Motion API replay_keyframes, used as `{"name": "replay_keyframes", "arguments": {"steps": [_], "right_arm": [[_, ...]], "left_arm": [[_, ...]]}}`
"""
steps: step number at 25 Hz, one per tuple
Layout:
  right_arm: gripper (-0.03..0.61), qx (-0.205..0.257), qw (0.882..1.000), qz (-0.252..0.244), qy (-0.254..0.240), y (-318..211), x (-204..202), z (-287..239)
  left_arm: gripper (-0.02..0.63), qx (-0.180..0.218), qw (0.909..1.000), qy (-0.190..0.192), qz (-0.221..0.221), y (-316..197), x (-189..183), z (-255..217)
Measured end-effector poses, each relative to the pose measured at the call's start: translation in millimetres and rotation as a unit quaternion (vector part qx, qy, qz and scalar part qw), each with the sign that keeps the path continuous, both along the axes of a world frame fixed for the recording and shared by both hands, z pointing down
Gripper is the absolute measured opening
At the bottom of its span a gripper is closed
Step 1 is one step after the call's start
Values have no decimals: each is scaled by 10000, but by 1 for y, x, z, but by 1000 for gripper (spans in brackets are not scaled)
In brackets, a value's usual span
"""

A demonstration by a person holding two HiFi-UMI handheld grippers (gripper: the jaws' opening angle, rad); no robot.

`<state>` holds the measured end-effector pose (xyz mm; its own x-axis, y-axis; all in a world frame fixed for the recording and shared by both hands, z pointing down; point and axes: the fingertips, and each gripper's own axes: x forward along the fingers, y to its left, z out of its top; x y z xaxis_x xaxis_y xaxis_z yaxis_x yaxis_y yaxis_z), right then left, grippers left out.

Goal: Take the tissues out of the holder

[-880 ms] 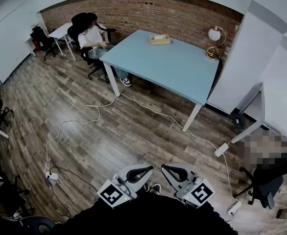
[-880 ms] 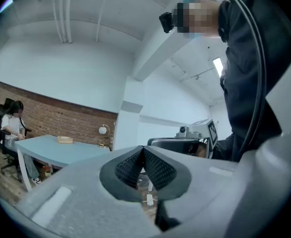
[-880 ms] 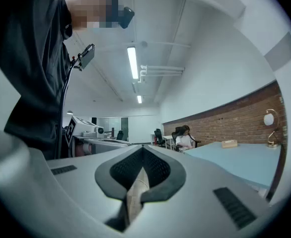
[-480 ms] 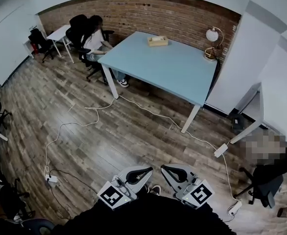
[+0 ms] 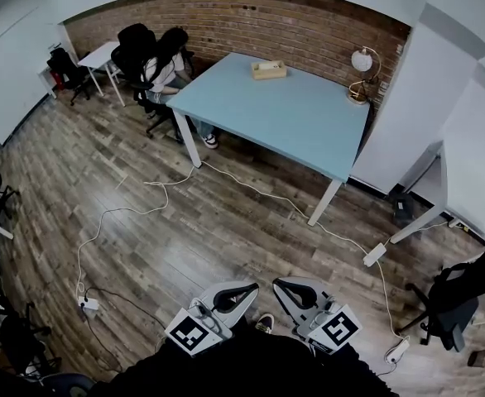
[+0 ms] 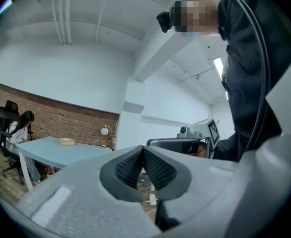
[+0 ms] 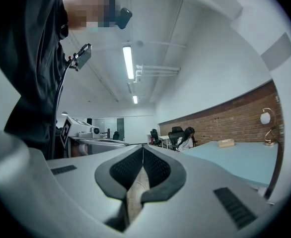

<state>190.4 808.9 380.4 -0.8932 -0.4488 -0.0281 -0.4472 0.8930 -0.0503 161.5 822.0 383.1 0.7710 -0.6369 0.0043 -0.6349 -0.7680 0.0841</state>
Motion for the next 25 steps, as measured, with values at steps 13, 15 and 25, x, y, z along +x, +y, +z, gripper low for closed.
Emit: {"name": "replay_keyframes", "arguments": {"steps": [13,15,25], "right_arm": [[5,-153,9999,25,-19,-45,-55,-7],[5,-114,9999,61,-14,-54,-63,-11],[5,-220,9997,7,107,-100,-108,-10]], "left_arm": [[-6,-103,9998,78,167,-50,-50,-6],[-6,-97,9998,89,180,-60,-59,-8],[-6,-52,9992,221,342,-114,-100,-9]]}}
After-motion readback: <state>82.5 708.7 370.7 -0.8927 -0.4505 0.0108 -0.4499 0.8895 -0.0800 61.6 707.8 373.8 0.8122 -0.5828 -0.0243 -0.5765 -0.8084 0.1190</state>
